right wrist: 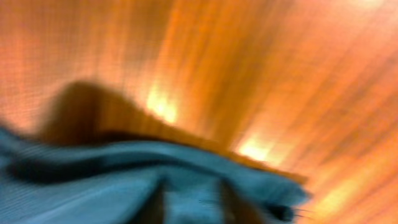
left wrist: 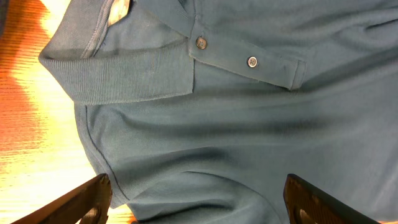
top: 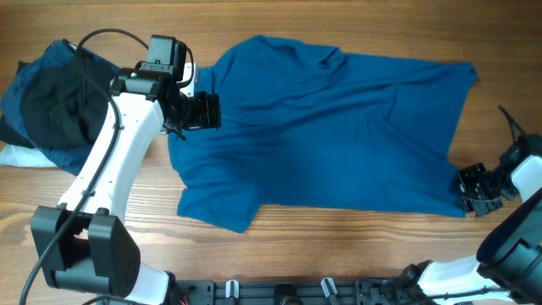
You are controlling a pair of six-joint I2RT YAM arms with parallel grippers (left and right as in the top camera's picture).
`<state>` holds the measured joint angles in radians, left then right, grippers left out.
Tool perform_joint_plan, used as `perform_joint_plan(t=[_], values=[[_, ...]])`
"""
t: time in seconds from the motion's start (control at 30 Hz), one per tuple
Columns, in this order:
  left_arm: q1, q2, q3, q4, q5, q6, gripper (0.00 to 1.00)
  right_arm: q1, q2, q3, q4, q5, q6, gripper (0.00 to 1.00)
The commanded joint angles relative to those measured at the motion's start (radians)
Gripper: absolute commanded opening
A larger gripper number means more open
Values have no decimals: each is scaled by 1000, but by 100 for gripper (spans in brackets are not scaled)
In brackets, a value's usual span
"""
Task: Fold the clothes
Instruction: 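Hold the collar with the left gripper, pull the hem right with right gripper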
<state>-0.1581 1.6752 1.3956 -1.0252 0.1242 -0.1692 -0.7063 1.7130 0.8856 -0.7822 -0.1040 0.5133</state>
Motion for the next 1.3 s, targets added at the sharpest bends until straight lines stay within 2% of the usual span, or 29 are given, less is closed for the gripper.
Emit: perform_joint_plan(t=[0.0, 0.1, 0.23, 0.27, 0.33, 0.37, 0.4, 0.43, 0.47, 0.5, 0.57, 0.6, 0.83, 1.0, 1.1, 1.13, 1.17, 1.2, 1.27], values=[[-3, -7, -6, 3, -10, 9, 89, -49, 108, -51, 33, 45, 55, 4], [-3, -7, -6, 3, -10, 9, 89, -150, 104, -13, -13, 125, 72, 4], [-3, -7, -6, 8, -10, 9, 90, -202, 84, -12, -22, 46, 7, 4], [-3, -7, -6, 10, -10, 9, 90, -201, 78, -12, -22, -16, -42, 9], [-3, -7, -6, 11, -10, 9, 90, -200, 74, -12, -36, -99, -121, 37], [-3, -7, -6, 11, -10, 9, 91, -200, 73, -12, -46, -100, -117, 52], [-3, -7, -6, 11, -10, 9, 91, -201, 73, -12, -49, -100, -116, 59], [-3, -7, -6, 10, -10, 9, 91, -201, 73, -12, -50, -100, -108, 60], [-3, -7, -6, 10, -10, 9, 91, -202, 73, -12, -49, -90, -93, 55], [-3, -7, -6, 11, -10, 9, 92, -207, 73, -12, -49, -46, -71, 44], [-3, -7, -6, 10, -10, 9, 92, -219, 73, -12, -58, 79, 8, 8], [-3, -7, -6, 11, -10, 9, 92, -225, 73, -12, -59, 149, 48, 4], [-3, -7, -6, 19, -10, 15, 93, -231, -5, 40, -48, 252, 90, 4], [-4, -7, -6, 111, 29, 108, 95, -231, -134, 110, -94, 242, 87, 4], [-4, -4, -6, 203, 67, 148, 92, -231, -219, 132, -106, 194, 60, 4], [-4, 2, -6, 239, 67, 162, 88, -231, -241, 132, -109, 127, 31, 8], [-4, 11, -6, 274, 66, 166, 86, -229, -261, 132, -111, 26, -7, 23], [-4, 32, -6, 308, 71, 166, 84, -224, -278, 132, -109, -89, -54, 31], [-4, 73, -6, 353, 97, 166, 77, -220, -290, 132, -106, -190, -101, 34]])
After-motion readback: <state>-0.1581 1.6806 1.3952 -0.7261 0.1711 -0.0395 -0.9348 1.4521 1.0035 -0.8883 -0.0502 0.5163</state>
